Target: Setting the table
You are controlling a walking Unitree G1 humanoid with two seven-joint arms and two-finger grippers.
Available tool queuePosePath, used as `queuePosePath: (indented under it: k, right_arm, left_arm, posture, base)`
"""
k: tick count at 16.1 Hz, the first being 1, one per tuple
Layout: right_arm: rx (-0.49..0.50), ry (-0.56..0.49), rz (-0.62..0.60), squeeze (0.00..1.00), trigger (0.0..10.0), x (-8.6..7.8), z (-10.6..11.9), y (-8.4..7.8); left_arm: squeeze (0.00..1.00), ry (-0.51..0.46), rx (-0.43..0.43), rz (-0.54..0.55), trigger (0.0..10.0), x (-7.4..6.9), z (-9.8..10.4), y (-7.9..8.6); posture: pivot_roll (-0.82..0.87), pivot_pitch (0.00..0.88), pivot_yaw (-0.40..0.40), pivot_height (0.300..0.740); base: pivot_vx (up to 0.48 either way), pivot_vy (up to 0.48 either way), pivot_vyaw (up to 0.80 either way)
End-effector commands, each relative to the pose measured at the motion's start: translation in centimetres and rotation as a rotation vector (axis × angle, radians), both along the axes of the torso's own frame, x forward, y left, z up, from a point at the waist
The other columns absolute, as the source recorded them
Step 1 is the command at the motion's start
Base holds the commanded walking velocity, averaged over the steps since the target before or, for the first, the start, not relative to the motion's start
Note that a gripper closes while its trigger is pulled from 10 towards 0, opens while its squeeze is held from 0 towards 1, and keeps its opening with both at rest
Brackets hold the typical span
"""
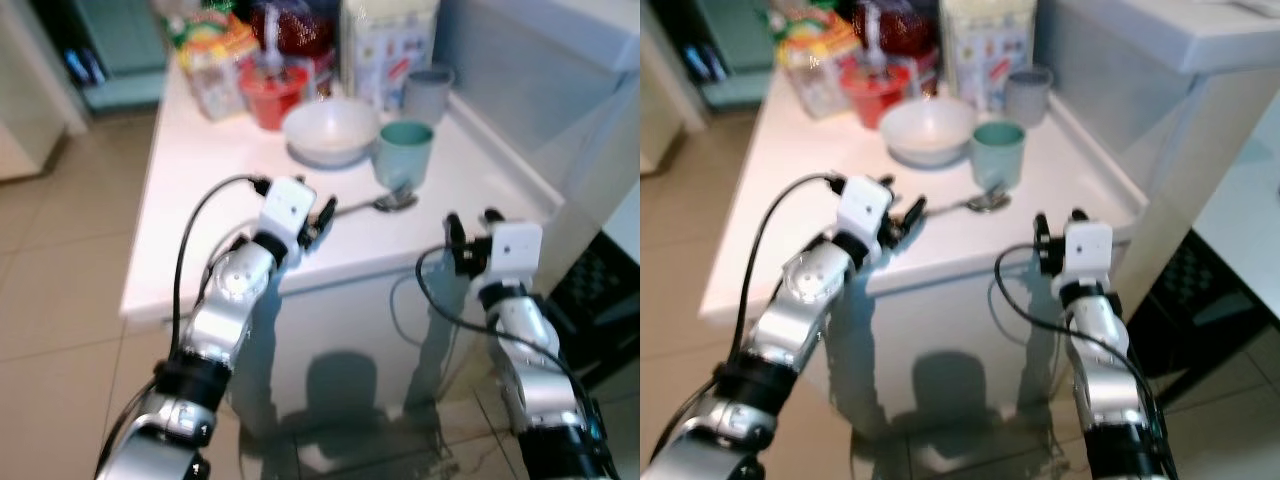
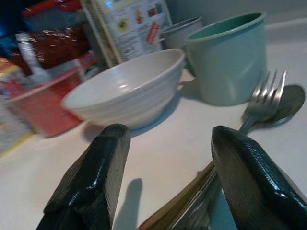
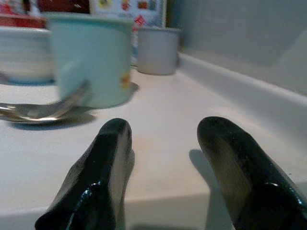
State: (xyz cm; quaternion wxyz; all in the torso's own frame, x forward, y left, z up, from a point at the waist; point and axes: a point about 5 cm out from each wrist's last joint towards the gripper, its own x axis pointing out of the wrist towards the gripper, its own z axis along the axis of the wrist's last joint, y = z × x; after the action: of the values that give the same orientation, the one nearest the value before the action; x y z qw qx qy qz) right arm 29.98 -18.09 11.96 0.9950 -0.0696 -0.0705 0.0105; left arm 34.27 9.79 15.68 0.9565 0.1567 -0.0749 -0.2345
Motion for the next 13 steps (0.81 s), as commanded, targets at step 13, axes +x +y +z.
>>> queuePosePath:
  k: [13]
  right_arm:
    - [0.028, 0.008, -0.009, 0.0, 10.0, 0.0, 0.1, 0.4]
  left_arm:
    - [0.0, -0.007, -0.003, 0.033, 10.0, 4.2, 5.1, 2.2]
  posture:
    - [-0.04, 0.0, 0.095, 0.74]
  base:
    - [0.074, 0.0, 0.0]
